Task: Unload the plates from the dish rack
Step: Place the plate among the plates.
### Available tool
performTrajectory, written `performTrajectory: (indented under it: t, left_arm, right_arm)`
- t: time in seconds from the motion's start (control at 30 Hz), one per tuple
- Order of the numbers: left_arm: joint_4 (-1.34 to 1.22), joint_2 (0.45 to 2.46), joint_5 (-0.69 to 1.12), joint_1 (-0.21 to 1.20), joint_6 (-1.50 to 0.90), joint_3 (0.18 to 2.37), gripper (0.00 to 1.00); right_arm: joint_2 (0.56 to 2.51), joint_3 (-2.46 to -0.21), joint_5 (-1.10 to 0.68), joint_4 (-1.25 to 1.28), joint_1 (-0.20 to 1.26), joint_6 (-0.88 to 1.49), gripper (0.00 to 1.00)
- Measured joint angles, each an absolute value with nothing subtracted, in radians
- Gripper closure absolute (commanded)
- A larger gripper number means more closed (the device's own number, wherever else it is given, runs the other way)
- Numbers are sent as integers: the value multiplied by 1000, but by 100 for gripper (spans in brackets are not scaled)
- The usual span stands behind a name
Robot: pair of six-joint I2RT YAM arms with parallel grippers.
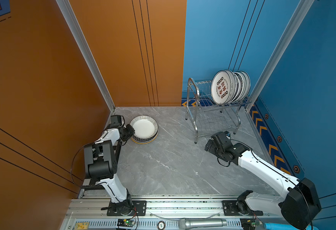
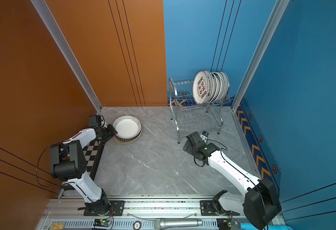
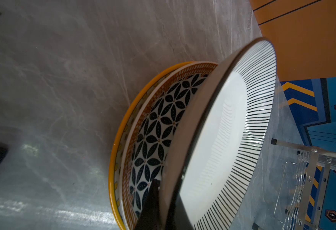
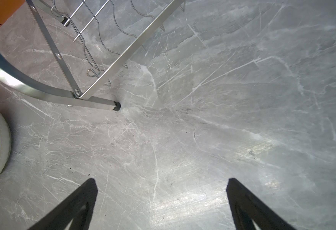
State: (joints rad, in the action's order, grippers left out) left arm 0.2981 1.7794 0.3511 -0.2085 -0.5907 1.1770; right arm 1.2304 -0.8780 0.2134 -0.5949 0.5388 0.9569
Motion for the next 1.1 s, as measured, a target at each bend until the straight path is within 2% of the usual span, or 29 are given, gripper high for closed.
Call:
performTrajectory:
  t: [0.4,0.53,0.9,1.1]
  left_arm:
    - [338,1784,311,-202,-564,1186,80]
    - [345,1794,311,-200,-564,1186,78]
    - [349,1795,319,-191,-546,1196,50]
    - [346,1792,322,-191,-546,1199,40]
  right_arm:
    - [1270,-891,205,-593,551,939,0]
    - [1270,-891,201,-593,553,937,0]
    - [1270,-891,176,-592,558,913,0]
    - [1270,-891,168,-591,558,905,0]
